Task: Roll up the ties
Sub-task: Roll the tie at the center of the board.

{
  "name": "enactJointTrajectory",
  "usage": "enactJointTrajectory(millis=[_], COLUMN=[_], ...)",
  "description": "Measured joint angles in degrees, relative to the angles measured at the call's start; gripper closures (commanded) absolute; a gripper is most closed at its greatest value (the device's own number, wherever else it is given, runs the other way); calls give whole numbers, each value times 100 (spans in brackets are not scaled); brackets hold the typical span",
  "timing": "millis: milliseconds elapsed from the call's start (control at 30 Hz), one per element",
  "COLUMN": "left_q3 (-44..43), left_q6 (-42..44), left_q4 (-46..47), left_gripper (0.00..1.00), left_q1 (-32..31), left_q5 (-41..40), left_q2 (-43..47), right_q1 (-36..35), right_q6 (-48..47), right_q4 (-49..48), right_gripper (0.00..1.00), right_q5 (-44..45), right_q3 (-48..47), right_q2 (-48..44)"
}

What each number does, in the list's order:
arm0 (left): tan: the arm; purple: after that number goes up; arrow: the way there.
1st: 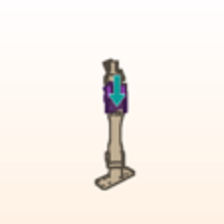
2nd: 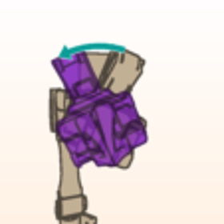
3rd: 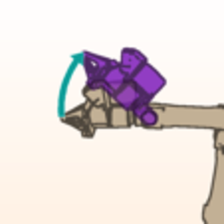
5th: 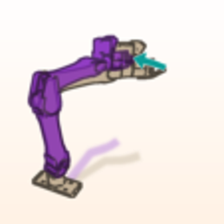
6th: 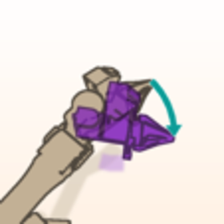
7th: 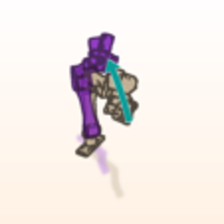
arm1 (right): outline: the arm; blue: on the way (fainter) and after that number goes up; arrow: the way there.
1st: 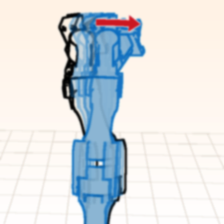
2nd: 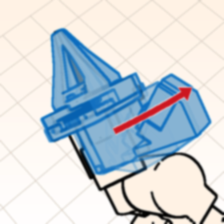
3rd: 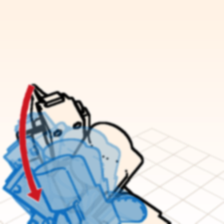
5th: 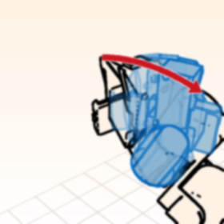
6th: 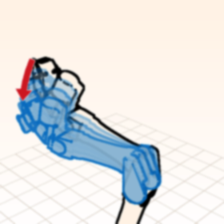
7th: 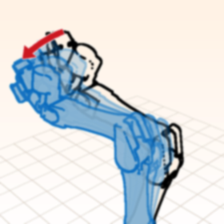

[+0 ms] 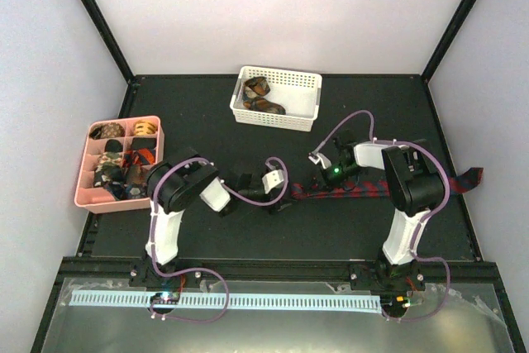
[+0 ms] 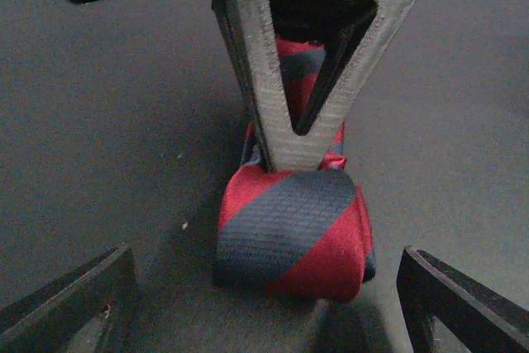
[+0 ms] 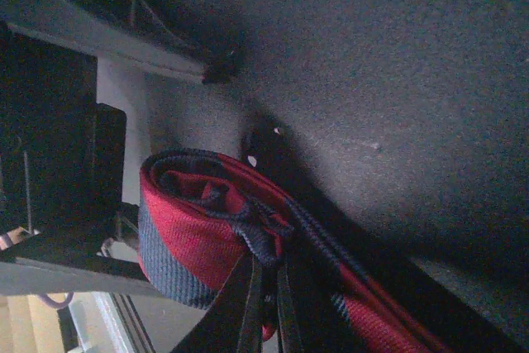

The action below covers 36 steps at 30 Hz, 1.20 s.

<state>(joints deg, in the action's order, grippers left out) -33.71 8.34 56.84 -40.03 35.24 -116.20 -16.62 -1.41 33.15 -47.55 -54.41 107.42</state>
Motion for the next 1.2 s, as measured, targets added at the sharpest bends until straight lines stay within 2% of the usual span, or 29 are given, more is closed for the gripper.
enactJointTrajectory(millis=[200, 367, 533, 633, 733, 867, 1000, 1200], left_q3=[-275, -369, -603, -728, -815, -863, -1038, -1178], left_q6=[63, 219, 407, 525, 645, 881, 1117, 1410], left_q4=[-15, -157, -422, -566, -769, -1051, -1814, -2568], left_gripper=[27, 29, 38, 51, 58, 63, 64, 64], left_q1=[-173, -208, -260, -337, -382, -398, -428, -490], left_q5=[20, -2, -20, -63, -149, -186, -365, -649], left_q2=[-131, -221, -254, -275, -282, -205, 31, 264], right_q1=[55, 70, 70, 70, 70, 87, 109, 168], right_q6=[278, 415, 457, 459, 457, 417, 332, 232], right_q4=[-321, -428, -463, -466, -468, -496, -450, -398], right_gripper=[98, 98, 98, 98, 98, 81, 62, 61], right_q5=[-190, -267, -289, -291, -291, -289, -275, 7], right_q3=[192, 243, 260, 260, 260, 264, 278, 422], right_q2=[-24, -22, -22, -22, -22, -24, -173, -787])
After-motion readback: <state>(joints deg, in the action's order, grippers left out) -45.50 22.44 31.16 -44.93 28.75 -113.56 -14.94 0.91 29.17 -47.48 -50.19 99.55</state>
